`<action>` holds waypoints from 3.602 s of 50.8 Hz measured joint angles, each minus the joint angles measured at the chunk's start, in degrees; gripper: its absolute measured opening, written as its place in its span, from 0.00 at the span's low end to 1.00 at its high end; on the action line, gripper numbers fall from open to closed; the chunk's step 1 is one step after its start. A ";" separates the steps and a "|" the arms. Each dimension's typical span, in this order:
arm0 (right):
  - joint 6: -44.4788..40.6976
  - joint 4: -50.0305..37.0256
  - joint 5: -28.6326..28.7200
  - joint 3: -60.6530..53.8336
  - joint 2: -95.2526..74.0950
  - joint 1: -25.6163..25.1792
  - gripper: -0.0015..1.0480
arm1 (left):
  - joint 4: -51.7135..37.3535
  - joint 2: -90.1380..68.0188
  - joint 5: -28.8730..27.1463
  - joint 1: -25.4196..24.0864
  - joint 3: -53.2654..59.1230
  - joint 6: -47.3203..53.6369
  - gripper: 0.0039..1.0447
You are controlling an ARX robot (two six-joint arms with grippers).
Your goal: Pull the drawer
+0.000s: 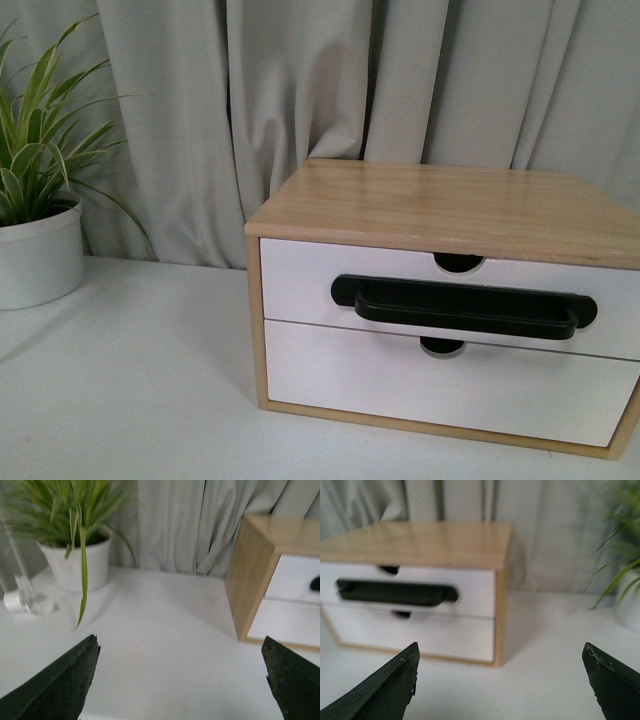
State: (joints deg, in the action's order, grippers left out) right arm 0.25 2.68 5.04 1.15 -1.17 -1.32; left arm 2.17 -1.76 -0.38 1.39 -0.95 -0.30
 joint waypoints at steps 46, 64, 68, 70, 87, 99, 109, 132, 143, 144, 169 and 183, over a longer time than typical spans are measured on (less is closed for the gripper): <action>-54.80 8.98 22.53 28.41 -52.06 1.95 0.91 | -2.47 -65.70 23.82 22.10 -36.13 47.30 0.94; -62.18 6.29 22.69 29.99 -58.75 3.41 0.91 | 9.25 -77.96 21.55 28.83 -49.66 61.20 0.94; -62.93 5.49 22.97 30.14 -60.08 3.37 0.91 | 11.34 -80.11 21.33 29.94 -52.61 63.28 0.94; -63.12 5.18 23.34 30.36 -60.83 3.26 0.91 | 11.89 -81.31 20.96 30.45 -54.16 64.11 0.94; -66.66 2.19 24.94 32.37 -66.36 2.47 0.91 | 14.64 -91.91 19.12 32.39 -65.40 66.07 0.94; -68.89 -0.31 26.12 34.97 -72.70 2.19 0.91 | 13.97 -98.47 18.10 31.71 -70.42 65.90 0.94; -68.96 -2.05 26.60 36.39 -75.80 2.25 0.91 | 13.66 -101.66 16.31 30.34 -72.50 65.92 0.94; -67.93 -4.07 27.65 36.57 -76.67 2.54 0.91 | 15.74 -105.18 13.86 29.86 -74.29 67.17 0.94; -67.36 -5.27 27.21 37.00 -78.36 3.26 0.91 | 13.40 -106.60 11.76 30.23 -74.29 67.89 0.94; -67.30 -5.31 27.12 37.18 -78.58 3.37 0.91 | 13.40 -106.68 11.76 30.25 -74.29 67.98 0.94; -67.08 -5.51 24.35 41.64 -84.32 6.38 0.91 | 13.53 -106.77 11.85 30.18 -74.10 68.87 0.94; -66.90 -5.86 23.04 43.19 -87.97 6.99 0.91 | 12.76 -106.77 11.87 30.05 -73.55 69.18 0.94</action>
State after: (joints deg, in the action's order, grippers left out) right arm -66.65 -3.18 28.08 44.34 -89.14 5.67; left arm 14.94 -108.53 11.49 31.44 -74.50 68.88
